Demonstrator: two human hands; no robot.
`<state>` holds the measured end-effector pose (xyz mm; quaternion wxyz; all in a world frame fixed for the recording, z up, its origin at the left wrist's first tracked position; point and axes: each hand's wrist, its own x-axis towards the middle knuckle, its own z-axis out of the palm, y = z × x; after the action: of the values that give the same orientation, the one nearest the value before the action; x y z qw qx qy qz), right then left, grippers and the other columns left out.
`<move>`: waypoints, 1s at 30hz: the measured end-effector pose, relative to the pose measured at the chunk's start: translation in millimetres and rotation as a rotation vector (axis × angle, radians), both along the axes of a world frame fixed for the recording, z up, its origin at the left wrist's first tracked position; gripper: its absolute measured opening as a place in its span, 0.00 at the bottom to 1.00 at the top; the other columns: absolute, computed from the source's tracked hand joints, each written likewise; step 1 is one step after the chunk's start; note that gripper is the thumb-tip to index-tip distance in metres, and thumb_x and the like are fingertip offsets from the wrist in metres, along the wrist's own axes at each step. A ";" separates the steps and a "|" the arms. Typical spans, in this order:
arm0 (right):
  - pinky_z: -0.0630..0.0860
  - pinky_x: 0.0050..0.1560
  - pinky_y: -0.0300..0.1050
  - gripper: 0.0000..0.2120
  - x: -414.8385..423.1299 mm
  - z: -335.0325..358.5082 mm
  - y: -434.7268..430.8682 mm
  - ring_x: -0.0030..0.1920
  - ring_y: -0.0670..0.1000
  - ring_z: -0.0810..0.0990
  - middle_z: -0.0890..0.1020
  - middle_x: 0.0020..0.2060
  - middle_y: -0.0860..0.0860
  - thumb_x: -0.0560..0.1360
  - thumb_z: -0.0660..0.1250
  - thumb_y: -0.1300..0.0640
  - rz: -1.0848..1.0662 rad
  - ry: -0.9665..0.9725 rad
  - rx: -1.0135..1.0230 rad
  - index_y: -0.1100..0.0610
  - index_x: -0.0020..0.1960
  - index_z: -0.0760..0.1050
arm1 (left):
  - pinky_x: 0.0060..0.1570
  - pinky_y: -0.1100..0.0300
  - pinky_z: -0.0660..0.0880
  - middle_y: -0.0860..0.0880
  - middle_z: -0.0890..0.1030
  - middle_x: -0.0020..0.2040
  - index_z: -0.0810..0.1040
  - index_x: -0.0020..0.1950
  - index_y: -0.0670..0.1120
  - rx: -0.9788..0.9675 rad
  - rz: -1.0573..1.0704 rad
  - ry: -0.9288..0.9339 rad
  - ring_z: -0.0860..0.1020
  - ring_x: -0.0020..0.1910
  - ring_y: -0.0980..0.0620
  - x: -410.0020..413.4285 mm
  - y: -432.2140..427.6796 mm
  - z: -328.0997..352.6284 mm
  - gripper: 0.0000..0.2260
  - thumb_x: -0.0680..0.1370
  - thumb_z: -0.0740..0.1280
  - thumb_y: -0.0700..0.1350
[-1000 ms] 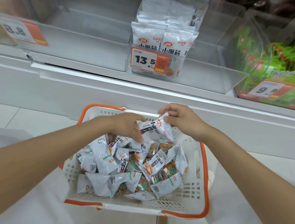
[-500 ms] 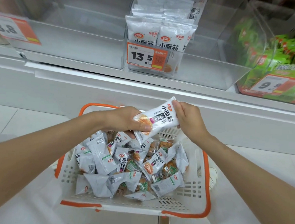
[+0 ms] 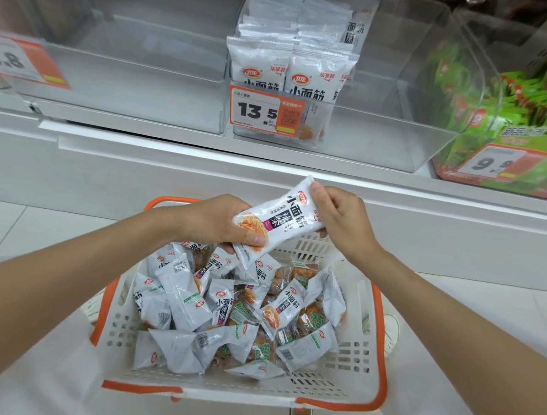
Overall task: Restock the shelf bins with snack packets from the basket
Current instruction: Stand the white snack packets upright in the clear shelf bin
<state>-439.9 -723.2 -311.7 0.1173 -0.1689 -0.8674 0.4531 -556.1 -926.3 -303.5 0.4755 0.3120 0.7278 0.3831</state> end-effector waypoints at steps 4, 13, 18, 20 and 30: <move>0.69 0.29 0.54 0.26 -5.9 -1.5 4.8 0.32 0.62 0.77 0.79 0.29 0.60 0.81 0.60 0.45 -0.047 0.059 0.055 0.66 0.36 0.75 | 0.37 0.64 0.78 0.50 0.84 0.42 0.80 0.50 0.43 0.003 -0.012 0.020 0.82 0.39 0.55 3.7 2.3 -2.5 0.08 0.74 0.73 0.44; 0.60 0.30 0.47 0.26 -11.5 1.9 12.6 0.27 0.51 0.63 0.66 0.22 0.52 0.81 0.63 0.49 -0.101 0.087 0.215 0.57 0.28 0.62 | 0.37 0.65 0.77 0.55 0.81 0.35 0.79 0.47 0.48 0.021 0.008 -0.048 0.79 0.36 0.60 3.9 8.6 -2.0 0.03 0.76 0.71 0.46; 0.64 0.28 0.43 0.26 -18.3 19.3 19.6 0.25 0.51 0.65 0.69 0.23 0.55 0.81 0.61 0.46 -0.161 0.075 -0.034 0.61 0.29 0.67 | 0.44 0.58 0.79 0.52 0.83 0.38 0.80 0.47 0.47 0.047 0.064 -0.025 0.80 0.38 0.55 0.4 6.6 -3.7 0.04 0.75 0.71 0.47; 0.71 0.29 0.40 0.25 -18.1 30.5 22.1 0.26 0.50 0.72 0.75 0.26 0.54 0.82 0.56 0.43 -0.241 0.052 -0.296 0.60 0.35 0.73 | 0.47 0.54 0.79 0.49 0.85 0.41 0.81 0.48 0.47 0.079 0.149 -0.021 0.81 0.41 0.52 -2.9 4.2 -4.8 0.05 0.75 0.72 0.47; 0.80 0.54 0.45 0.10 1.8 50.0 -1.4 0.49 0.51 0.85 0.86 0.48 0.51 0.75 0.72 0.54 0.054 -0.159 -0.523 0.58 0.54 0.82 | 0.44 0.60 0.79 0.50 0.84 0.45 0.80 0.52 0.47 0.178 0.218 0.118 0.81 0.41 0.55 5.6 23.0 31.1 0.06 0.76 0.71 0.47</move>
<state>-438.0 -724.6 -261.7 -0.0110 -0.2055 -0.7317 0.6498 -550.5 -903.3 -272.5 0.3579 0.2942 0.7474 0.4762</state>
